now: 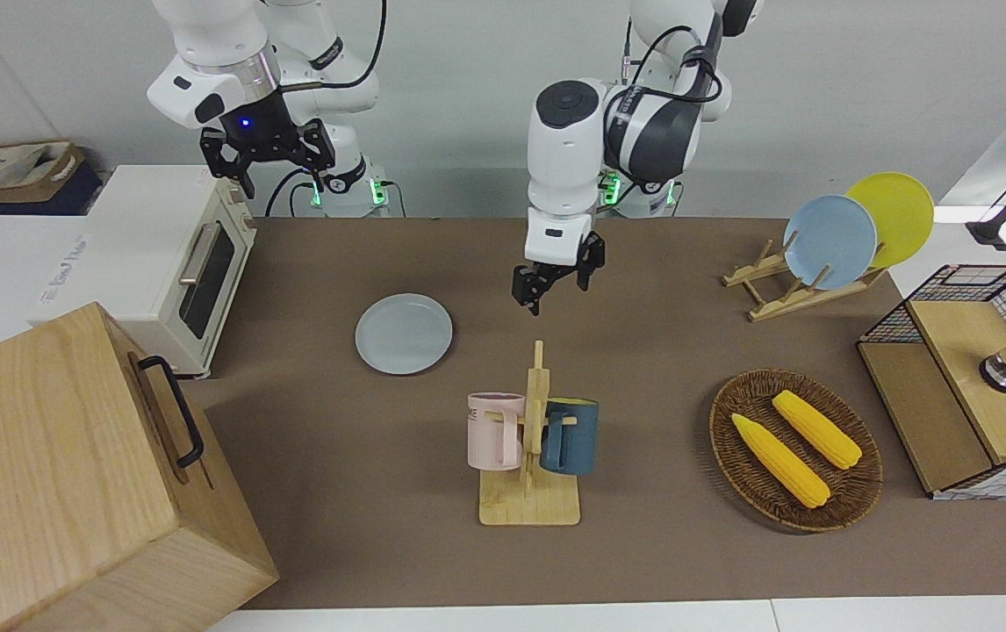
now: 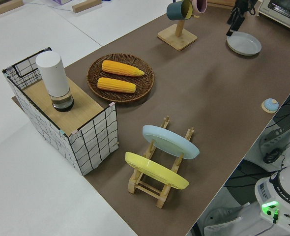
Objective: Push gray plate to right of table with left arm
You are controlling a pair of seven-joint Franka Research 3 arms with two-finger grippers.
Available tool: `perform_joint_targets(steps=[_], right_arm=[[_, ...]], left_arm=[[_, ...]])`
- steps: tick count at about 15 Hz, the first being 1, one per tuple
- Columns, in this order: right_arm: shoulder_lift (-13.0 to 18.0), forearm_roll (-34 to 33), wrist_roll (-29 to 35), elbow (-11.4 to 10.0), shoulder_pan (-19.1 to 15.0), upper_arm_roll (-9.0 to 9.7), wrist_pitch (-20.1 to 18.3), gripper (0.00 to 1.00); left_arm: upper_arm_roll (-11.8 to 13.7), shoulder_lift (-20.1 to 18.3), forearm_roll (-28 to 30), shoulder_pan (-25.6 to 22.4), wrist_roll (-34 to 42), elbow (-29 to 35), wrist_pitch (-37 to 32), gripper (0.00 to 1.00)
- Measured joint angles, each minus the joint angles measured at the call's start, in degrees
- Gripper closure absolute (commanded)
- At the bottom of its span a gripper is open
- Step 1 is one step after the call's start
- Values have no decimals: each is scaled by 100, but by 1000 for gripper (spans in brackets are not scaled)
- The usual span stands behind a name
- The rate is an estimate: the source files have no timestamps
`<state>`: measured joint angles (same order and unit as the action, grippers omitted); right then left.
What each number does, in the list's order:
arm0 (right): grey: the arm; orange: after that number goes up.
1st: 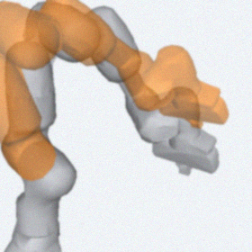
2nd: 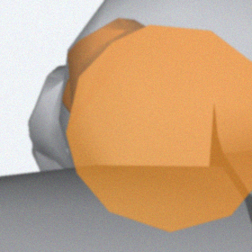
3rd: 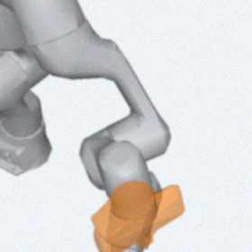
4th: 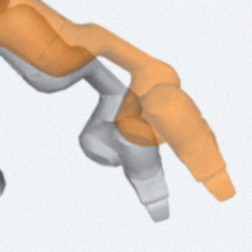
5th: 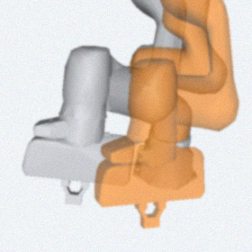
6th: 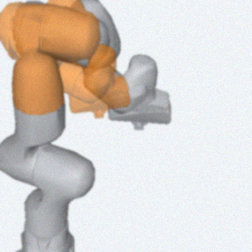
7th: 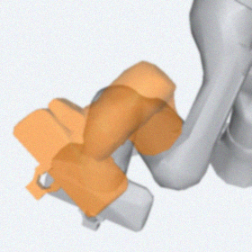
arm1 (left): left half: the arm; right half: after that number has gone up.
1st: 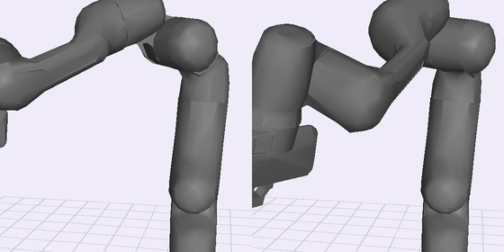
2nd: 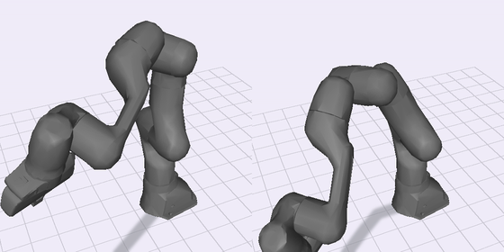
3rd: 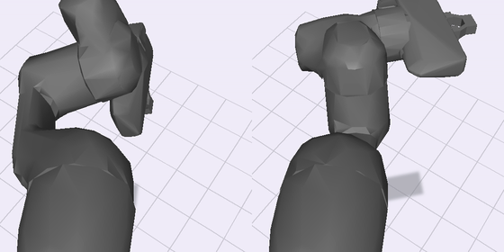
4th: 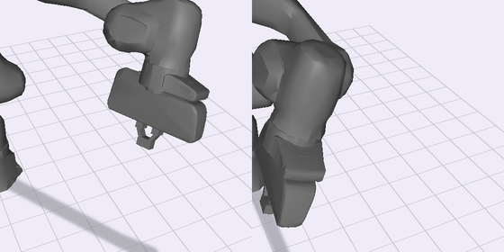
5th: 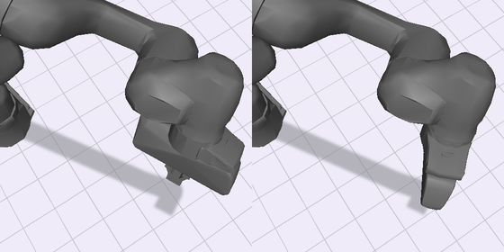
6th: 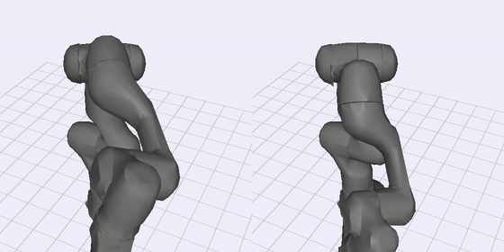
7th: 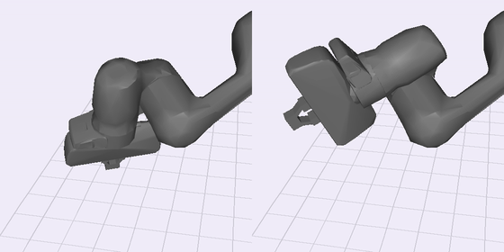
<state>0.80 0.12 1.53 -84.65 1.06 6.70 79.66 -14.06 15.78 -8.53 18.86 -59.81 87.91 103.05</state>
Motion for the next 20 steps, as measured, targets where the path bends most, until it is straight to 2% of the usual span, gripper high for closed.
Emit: perform_joint_targets(steps=[5, 12, 15, 18, 20], right_arm=[[0, 0, 0, 0, 0, 0, 0, 17], [0, 0, 0, 0, 0, 0, 0, 17], [0, 0, 0, 0, 0, 0, 0, 17], [0, 0, 0, 0, 0, 0, 0, 17], [0, 0, 0, 0, 0, 0, 0, 17]], left_arm=[[14, -270, 46, -611, 1494, -176, -671, 2], [37, -1043, 527, -2340, 4299, -189, -1440, 2], [40, -1278, 787, -3016, 5224, -103, -1628, 2], [2, -1522, 907, -3128, 5395, 329, -1555, 2], [-39, -1752, 1004, -3125, 5395, 794, -1239, 0]])
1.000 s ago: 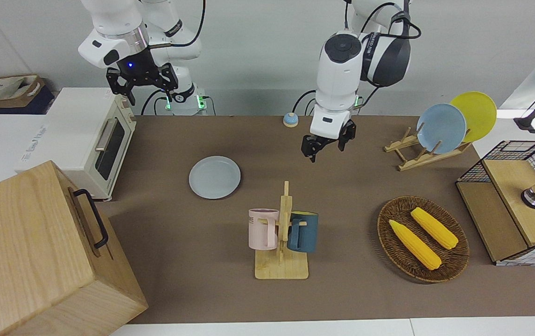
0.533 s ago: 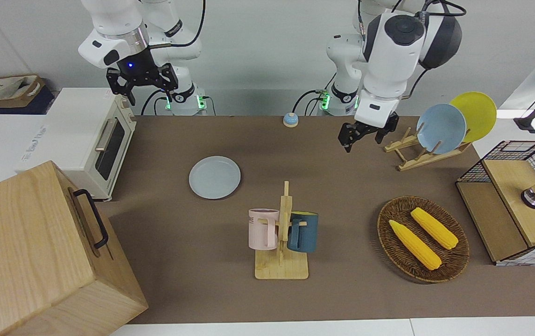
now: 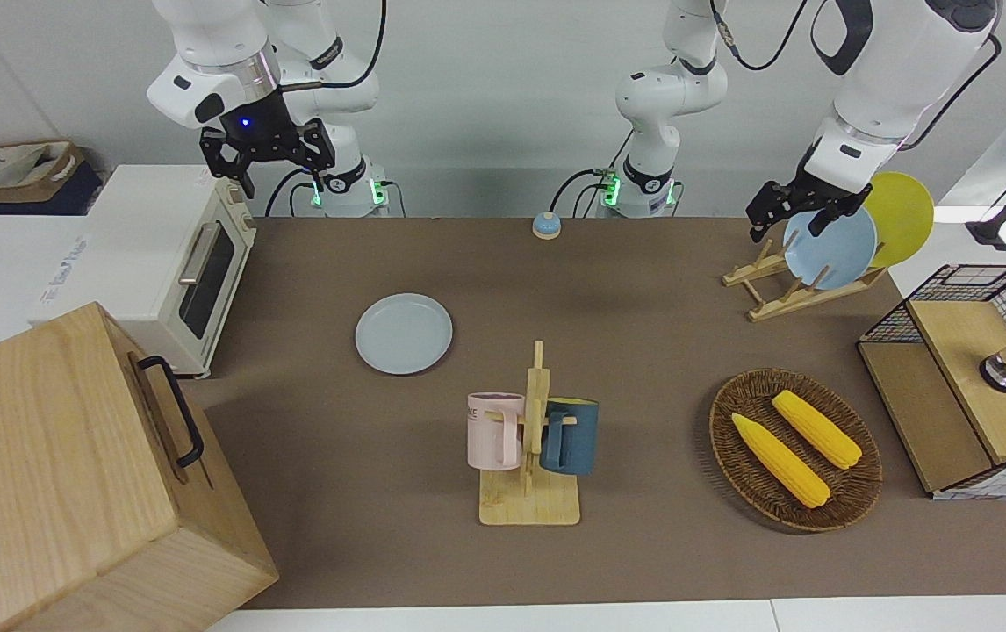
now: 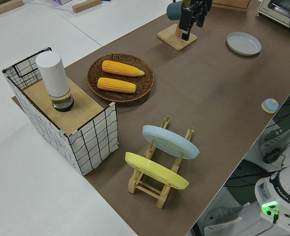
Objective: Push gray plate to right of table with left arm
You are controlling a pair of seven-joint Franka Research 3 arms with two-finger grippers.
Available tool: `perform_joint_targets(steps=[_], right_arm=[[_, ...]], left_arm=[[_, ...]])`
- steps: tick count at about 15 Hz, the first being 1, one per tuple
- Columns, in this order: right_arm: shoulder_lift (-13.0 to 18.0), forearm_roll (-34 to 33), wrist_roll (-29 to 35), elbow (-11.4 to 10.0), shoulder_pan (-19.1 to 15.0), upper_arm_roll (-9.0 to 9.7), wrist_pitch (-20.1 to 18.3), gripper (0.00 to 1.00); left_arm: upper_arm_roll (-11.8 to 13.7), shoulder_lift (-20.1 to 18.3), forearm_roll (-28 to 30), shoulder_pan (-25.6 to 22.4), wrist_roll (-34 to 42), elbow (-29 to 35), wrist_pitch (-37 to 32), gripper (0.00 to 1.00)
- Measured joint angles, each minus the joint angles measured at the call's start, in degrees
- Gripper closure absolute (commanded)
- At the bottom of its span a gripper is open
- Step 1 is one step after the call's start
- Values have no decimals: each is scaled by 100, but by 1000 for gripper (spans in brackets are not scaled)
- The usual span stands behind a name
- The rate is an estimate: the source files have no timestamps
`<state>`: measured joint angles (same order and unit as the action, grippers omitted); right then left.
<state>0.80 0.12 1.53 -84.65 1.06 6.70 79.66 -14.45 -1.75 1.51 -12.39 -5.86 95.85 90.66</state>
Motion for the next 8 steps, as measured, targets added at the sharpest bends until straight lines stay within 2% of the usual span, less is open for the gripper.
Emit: perform_joint_targets(steps=[3, 8], right_arm=[[0, 0, 0, 0, 0, 0, 0, 17], [0, 0, 0, 0, 0, 0, 0, 17]], left_arm=[[-10, -282, 73, 2, 0, 475, 243, 0], [-9, -346, 238, 2, 0, 598, 301, 0]])
